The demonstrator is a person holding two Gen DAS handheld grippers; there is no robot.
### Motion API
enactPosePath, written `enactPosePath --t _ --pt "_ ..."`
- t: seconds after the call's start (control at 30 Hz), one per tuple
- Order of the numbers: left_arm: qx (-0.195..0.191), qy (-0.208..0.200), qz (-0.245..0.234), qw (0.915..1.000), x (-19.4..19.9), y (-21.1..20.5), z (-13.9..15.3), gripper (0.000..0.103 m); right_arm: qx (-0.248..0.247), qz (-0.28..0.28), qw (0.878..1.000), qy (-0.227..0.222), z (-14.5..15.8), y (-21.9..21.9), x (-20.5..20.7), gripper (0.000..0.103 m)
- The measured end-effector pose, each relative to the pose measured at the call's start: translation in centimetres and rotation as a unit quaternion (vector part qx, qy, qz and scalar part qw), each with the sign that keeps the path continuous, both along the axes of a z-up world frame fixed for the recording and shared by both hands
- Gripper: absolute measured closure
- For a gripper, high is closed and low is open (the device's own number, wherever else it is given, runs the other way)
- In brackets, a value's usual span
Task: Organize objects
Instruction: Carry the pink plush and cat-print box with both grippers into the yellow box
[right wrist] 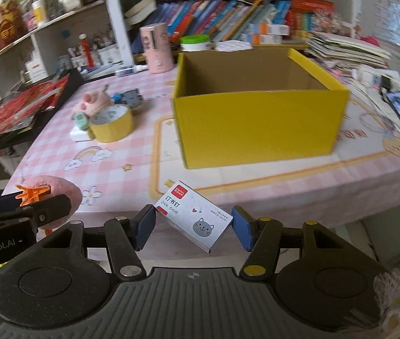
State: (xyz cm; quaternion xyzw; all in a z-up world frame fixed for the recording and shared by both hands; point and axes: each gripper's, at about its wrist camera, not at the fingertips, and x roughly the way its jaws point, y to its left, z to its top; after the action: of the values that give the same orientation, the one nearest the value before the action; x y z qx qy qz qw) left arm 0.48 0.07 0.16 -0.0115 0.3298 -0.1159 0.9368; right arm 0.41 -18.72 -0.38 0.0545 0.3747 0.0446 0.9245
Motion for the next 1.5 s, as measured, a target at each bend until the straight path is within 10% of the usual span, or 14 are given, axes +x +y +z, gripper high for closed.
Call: enactPosePath --t 1.13,1.5 --pt "0.002 -0.055 -0.072 0.9959 3.0 -5.9 2.3 0.042 -0.011 -0.073 0.997 -0.010 1.2 -5.7 1.4 0.046" --pt "0.004 -0.092 -0.078 0.9927 7.6 -9.6 4.7 0.061 -0.021 -0.046 0.998 -0.047 3.6 -7.0 6.0 0.046"
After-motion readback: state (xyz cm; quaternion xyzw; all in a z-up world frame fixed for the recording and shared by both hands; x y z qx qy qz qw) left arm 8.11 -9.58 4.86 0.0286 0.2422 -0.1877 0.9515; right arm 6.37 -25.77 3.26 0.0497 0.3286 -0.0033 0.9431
